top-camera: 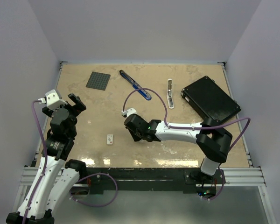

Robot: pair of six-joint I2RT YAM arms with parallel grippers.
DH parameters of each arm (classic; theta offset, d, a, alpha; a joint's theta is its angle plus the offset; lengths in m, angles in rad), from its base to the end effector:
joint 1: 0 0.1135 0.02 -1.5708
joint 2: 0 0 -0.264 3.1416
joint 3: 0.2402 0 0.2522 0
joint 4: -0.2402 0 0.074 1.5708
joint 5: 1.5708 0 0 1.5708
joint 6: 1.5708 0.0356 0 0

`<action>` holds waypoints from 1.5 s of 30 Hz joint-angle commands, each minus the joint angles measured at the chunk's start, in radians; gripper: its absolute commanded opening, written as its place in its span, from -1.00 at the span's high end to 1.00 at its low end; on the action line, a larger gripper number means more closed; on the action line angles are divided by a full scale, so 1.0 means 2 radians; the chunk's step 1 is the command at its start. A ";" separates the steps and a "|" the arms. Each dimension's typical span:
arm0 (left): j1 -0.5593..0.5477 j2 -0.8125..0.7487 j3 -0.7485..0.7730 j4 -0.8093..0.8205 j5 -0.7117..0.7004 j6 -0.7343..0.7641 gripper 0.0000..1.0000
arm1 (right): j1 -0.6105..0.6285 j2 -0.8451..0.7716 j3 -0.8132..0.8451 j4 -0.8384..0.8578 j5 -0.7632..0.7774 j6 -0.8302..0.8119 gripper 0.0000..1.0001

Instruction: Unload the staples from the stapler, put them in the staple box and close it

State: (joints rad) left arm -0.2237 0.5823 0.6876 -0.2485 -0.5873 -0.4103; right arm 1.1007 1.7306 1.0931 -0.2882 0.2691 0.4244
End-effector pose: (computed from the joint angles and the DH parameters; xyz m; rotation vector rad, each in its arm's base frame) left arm 0.1403 -0.0117 0.3293 -0.5786 1.5878 0.0283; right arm 0.1714 0.3164 0.1900 -0.7158 2.3733 0.3293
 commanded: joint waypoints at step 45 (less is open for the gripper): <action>-0.002 -0.001 -0.002 0.020 -0.001 -0.003 -0.89 | 0.003 0.024 0.017 0.008 -0.010 -0.029 0.49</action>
State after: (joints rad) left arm -0.2237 0.5823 0.6876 -0.2485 -0.5873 -0.4099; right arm 1.1015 1.7802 1.0935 -0.2779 0.2611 0.3828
